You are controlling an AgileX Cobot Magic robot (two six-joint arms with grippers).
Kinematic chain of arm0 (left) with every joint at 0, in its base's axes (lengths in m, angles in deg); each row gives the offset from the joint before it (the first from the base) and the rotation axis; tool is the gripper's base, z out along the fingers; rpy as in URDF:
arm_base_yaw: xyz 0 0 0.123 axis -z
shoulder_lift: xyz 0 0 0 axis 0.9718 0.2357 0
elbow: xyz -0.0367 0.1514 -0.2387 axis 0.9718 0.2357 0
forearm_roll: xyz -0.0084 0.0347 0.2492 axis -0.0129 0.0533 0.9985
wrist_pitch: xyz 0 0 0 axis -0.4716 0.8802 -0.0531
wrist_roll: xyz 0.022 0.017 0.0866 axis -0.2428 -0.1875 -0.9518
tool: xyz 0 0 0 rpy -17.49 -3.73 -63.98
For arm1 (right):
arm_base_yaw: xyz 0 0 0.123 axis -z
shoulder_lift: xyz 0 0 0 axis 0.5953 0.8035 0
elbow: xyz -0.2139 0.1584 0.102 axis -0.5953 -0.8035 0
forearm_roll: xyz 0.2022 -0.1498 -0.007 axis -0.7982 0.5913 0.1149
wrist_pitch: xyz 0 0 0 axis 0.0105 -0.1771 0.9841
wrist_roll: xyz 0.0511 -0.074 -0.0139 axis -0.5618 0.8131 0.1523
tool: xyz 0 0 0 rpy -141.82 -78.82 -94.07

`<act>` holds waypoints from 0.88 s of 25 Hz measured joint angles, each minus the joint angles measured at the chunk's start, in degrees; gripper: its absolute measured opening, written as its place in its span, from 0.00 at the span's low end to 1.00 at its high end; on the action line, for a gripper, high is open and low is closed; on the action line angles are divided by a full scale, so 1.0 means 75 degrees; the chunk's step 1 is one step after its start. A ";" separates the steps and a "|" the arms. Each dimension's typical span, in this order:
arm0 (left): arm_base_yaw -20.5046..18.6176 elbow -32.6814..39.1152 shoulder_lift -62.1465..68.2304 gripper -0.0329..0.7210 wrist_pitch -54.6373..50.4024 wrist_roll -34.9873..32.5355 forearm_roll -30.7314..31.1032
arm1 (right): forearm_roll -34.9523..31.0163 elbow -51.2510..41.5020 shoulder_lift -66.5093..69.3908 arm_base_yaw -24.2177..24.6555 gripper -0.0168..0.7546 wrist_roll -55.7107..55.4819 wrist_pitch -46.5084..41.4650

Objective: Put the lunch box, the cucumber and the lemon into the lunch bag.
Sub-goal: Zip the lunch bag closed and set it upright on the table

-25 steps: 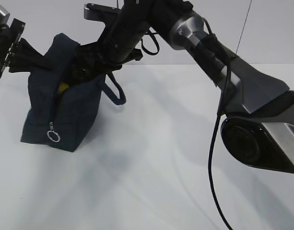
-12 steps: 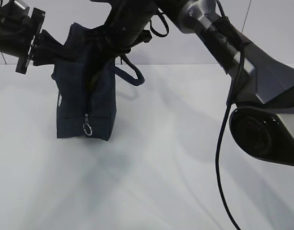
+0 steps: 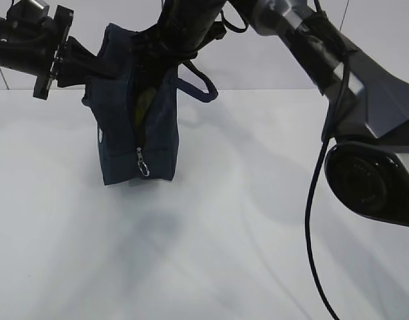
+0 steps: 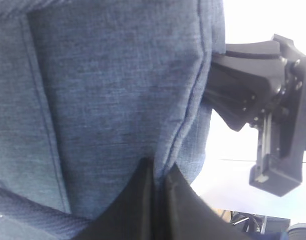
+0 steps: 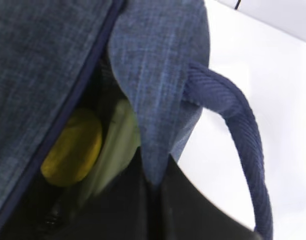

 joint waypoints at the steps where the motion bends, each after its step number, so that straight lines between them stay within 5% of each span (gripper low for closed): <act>1: 0.0000 0.0000 0.0000 0.04 0.0000 0.0005 -0.0019 | 0.0039 0.0000 0.0000 0.0000 0.02 0.0072 0.0000; 22: 0.0000 0.0000 0.0000 0.04 -0.0215 0.0035 -0.0642 | -0.0001 0.0000 -0.0577 0.0000 0.02 0.0620 -0.0031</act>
